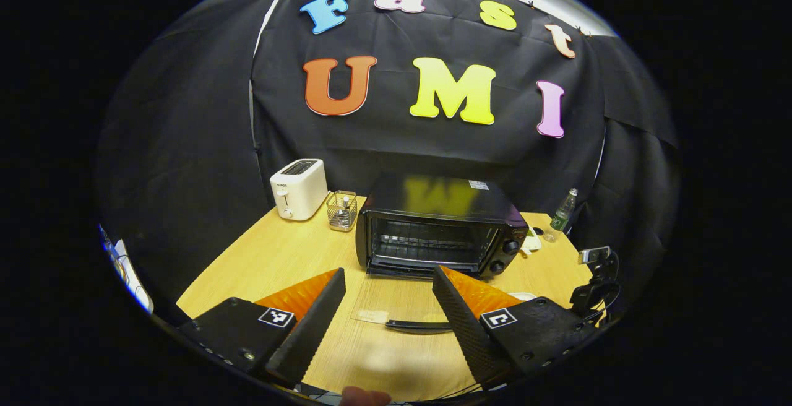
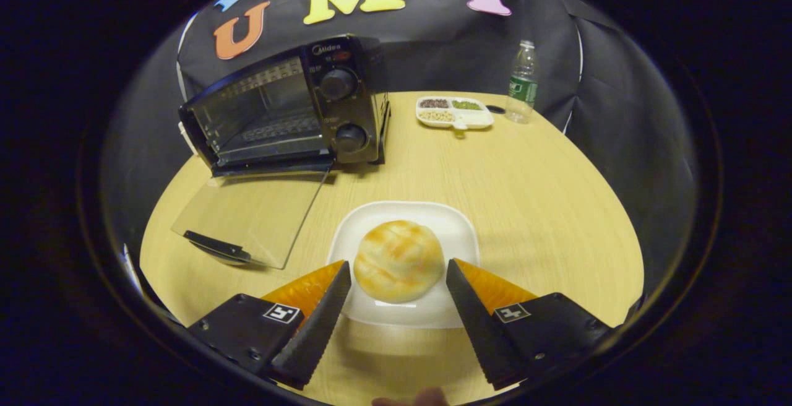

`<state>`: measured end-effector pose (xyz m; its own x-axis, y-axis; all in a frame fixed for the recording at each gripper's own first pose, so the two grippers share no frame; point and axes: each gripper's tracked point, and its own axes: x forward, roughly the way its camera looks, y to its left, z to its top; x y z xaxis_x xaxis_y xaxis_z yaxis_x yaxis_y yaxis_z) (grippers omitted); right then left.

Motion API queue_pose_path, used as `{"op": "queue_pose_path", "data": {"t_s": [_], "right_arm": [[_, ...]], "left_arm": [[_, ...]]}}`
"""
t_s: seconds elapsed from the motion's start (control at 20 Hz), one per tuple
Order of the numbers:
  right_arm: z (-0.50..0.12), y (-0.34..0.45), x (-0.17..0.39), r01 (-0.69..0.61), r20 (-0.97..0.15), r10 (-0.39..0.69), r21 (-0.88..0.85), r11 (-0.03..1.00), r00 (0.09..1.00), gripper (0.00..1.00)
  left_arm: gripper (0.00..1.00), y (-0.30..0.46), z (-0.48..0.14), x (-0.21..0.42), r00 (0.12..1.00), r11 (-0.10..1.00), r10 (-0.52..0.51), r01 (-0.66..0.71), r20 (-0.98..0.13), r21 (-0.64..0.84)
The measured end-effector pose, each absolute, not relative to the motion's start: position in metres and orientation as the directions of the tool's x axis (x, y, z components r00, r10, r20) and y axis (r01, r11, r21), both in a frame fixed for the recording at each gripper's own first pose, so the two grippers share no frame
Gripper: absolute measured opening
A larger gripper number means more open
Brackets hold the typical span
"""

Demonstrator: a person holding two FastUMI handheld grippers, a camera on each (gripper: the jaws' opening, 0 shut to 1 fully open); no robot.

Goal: Open the electric oven with the left hand, put the food in, and close the electric oven.

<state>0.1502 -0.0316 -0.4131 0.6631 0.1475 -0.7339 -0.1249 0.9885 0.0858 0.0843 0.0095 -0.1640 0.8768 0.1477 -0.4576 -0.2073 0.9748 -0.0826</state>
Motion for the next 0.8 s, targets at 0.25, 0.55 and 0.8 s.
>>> {"op": "queue_pose_path", "data": {"t_s": [0.25,0.55,0.8], "right_arm": [[-0.420,-0.033,0.154,-0.155,-0.744,0.146,0.058,0.986,0.652,0.94],[-0.385,-0.030,0.142,-0.088,-0.717,0.138,0.107,0.990,0.684,0.83],[-0.325,0.001,0.125,-0.055,-0.655,0.164,0.183,0.982,0.737,0.81]], "left_arm": [[0.94,0.000,-0.168,0.086,0.867,0.976,0.139,-0.201,-0.479,-0.081],[0.94,0.017,-0.168,0.087,0.874,0.984,0.085,-0.150,-0.479,-0.100],[0.94,0.042,-0.168,0.080,0.880,0.990,0.033,-0.092,-0.473,-0.103]]}}
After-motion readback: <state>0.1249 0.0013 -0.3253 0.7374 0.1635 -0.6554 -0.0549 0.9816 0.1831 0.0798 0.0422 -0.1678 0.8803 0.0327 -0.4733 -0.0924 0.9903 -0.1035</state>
